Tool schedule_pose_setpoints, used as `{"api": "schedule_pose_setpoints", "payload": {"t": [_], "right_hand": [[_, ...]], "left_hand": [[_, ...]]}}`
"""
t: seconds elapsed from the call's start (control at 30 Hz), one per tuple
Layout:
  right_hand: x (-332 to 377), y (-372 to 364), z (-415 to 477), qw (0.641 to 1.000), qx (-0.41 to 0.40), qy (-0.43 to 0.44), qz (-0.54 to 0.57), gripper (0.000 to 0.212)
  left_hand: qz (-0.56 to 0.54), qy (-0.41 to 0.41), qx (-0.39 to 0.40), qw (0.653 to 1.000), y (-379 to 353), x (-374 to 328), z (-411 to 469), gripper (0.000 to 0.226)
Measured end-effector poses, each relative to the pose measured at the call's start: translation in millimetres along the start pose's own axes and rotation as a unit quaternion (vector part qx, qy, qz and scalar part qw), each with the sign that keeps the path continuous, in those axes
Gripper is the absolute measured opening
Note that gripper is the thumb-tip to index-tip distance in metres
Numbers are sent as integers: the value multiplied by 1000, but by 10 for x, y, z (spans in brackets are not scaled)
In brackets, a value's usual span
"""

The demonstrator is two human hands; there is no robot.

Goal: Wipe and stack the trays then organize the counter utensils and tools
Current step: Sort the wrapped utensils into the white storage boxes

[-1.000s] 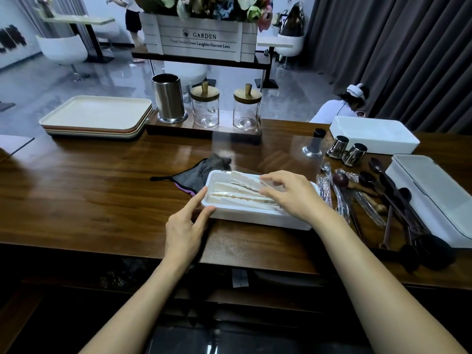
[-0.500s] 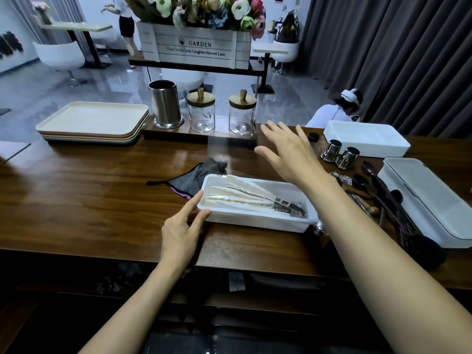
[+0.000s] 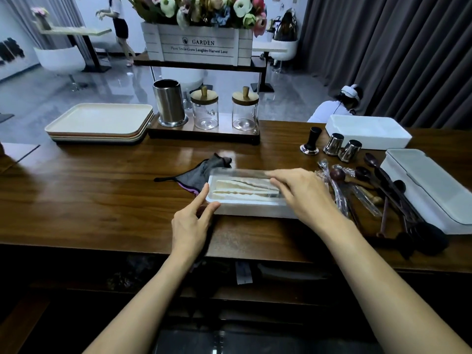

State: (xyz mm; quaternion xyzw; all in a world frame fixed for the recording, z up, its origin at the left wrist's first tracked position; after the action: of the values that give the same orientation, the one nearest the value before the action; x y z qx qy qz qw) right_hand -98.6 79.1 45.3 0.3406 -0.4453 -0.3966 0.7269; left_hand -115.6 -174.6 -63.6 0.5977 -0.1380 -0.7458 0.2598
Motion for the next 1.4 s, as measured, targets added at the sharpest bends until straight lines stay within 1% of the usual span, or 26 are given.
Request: {"api": "schedule_pose_setpoints", "payload": {"t": [0.2,0.3,0.37,0.43,0.5,0.57,0.67,0.77,0.8,0.87,0.93,1.0,1.03,1.1,1.27,1.33,1.4], "right_hand": [[-94,-280,-240,999,26,-22,43,31],[-139,-395,-294,996,38,-55,67,34],[-149,-430,-321,993,38,-74,81,36],[-144,-459,-341,993,36,-83,81,38],[-137,-494,-371,992,37,-89,83,39],[-145,-524,-398,992,32,-89,86,39],[-151,-545,-419,992,28,-90,87,38],[-151,-554,-399,991,44,-92,85,38],[-161,-538,-386,989,53,-98,96,38],[-176,-450,-353,977,59,-130,159,34],[-237,-323,-324,963,26,-167,210,31],[-344,-193,-328,966,-26,-193,173,31],[-403,-166,-338,968,-33,-203,145,33],[-494,-165,-371,964,-15,-234,128,38],[-580,-171,-431,948,0,-278,156,56],[-621,-169,-430,938,18,-306,160,63],[-670,-160,-456,926,15,-330,182,67]], "left_hand": [[-38,5,0,999,38,-76,-10,70],[-51,-19,-1,999,100,-198,32,58],[-12,-55,13,998,91,-312,110,50],[62,-84,33,994,35,-421,205,46],[141,-120,52,981,-51,-501,266,49],[194,-135,85,968,-142,-495,276,52],[208,-123,110,964,-204,-407,245,52],[212,-116,124,962,-207,-402,258,51],[213,-109,132,962,-202,-411,267,51],[212,-99,154,960,-199,-420,283,52],[199,-93,177,959,-197,-428,309,53],[172,-83,184,964,-187,-439,341,55],[155,-79,182,968,-179,-438,350,56],[122,-69,174,975,-179,-440,342,55],[55,-27,154,986,-207,-403,295,56],[58,-5,137,989,-198,-388,295,55],[61,24,120,991,-163,-378,279,54]]}}
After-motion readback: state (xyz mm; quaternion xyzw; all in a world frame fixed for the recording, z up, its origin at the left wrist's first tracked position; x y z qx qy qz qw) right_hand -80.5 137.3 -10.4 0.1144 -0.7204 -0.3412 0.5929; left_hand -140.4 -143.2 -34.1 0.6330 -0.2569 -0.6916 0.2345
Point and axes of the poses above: each hand's wrist, its own z-axis towards the middle knuckle, its own y-axis out of the back of the hand, x = y × z, the point moved 5 cm from there along z, towards the middle knuckle, and after that the axes turned 5 degrees about z, right-handed, at the moved point
